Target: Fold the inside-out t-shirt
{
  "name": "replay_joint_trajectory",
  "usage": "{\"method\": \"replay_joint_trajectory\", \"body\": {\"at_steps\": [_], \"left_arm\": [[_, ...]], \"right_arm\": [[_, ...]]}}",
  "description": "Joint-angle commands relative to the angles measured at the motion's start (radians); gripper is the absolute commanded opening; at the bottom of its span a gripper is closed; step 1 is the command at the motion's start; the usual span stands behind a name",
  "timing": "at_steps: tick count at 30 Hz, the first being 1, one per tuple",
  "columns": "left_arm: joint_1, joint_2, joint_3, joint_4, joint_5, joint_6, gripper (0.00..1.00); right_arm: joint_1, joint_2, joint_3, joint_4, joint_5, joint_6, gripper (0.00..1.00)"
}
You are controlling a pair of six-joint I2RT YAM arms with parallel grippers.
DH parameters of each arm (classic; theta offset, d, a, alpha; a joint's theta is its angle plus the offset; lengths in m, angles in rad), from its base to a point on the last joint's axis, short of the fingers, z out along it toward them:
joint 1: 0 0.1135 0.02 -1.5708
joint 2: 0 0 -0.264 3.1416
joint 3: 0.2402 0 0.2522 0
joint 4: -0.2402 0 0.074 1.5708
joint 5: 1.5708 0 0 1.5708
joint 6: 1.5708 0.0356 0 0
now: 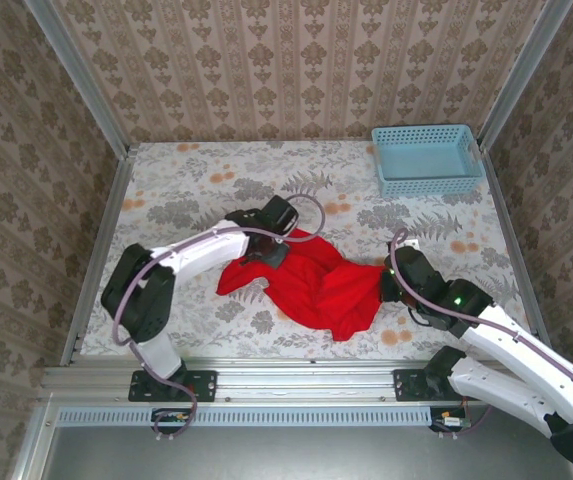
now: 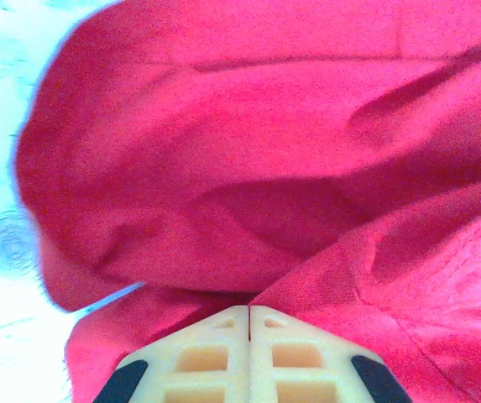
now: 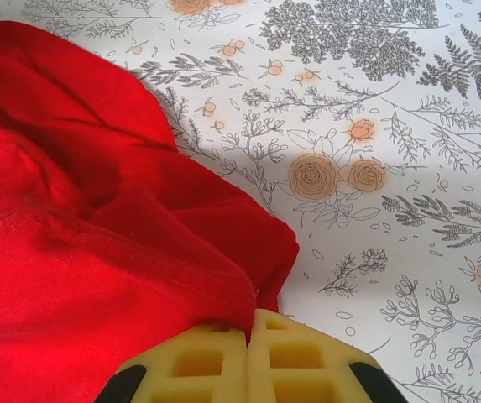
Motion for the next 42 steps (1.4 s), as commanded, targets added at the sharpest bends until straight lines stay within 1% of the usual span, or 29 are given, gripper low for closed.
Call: {"method": "replay_joint_trajectory", "body": {"at_steps": [1,4,9,12,14,16,18,22,25,27,29,34,37,39,42], "left_arm": [[0.043,-0.147,-0.019,0.028,-0.080,-0.059,0.00],[0.094,-0.249,-0.023,0.045,-0.139,-0.093,0.00],[0.247,-0.395,0.007,0.078,-0.140,-0.158,0.00],[0.332,-0.458,0.083,0.090,-0.149,-0.187,0.00],[0.368,-0.480,0.162,0.090,-0.165,-0.186,0.00],[0.409,-0.479,0.288,0.066,-0.196,-0.167,0.00],[0.472,-0.468,0.417,0.024,-0.219,-0.167,0.00],[0.630,-0.425,0.690,-0.072,-0.205,-0.174,0.00],[0.706,-0.382,0.879,-0.097,-0.185,-0.149,0.00],[0.728,-0.353,0.977,-0.099,-0.168,-0.126,0.00],[0.728,-0.326,1.051,-0.087,-0.145,-0.102,0.00],[0.730,-0.265,1.109,-0.059,-0.098,-0.096,0.00],[0.730,-0.207,1.102,-0.069,-0.060,-0.099,0.00],[0.725,-0.169,1.057,-0.049,-0.004,-0.113,0.00],[0.676,-0.097,0.956,0.017,0.039,-0.108,0.00]], "right_arm": [[-0.006,0.000,0.060,-0.008,0.015,-0.043,0.00],[-0.006,0.004,0.094,0.006,0.003,-0.079,0.00],[0.000,0.036,0.204,0.046,-0.057,-0.144,0.00],[0.050,0.102,0.308,0.088,-0.090,-0.180,0.00],[0.128,0.175,0.407,0.103,-0.066,-0.213,0.00],[0.210,0.264,0.531,0.104,-0.031,-0.246,0.00],[0.265,0.338,0.639,0.114,-0.012,-0.275,0.00],[0.365,0.451,0.829,0.150,-0.002,-0.326,0.00],[0.425,0.506,0.893,0.216,-0.013,-0.322,0.00],[0.453,0.527,0.893,0.280,-0.032,-0.294,0.00],[0.479,0.539,0.874,0.341,-0.054,-0.274,0.00],[0.530,0.546,0.771,0.431,-0.006,-0.239,0.00],[0.530,0.512,0.629,0.505,0.027,-0.142,0.00],[0.528,0.476,0.513,0.562,0.066,-0.061,0.00],[0.524,0.412,0.343,0.602,0.141,0.076,0.00]]}}
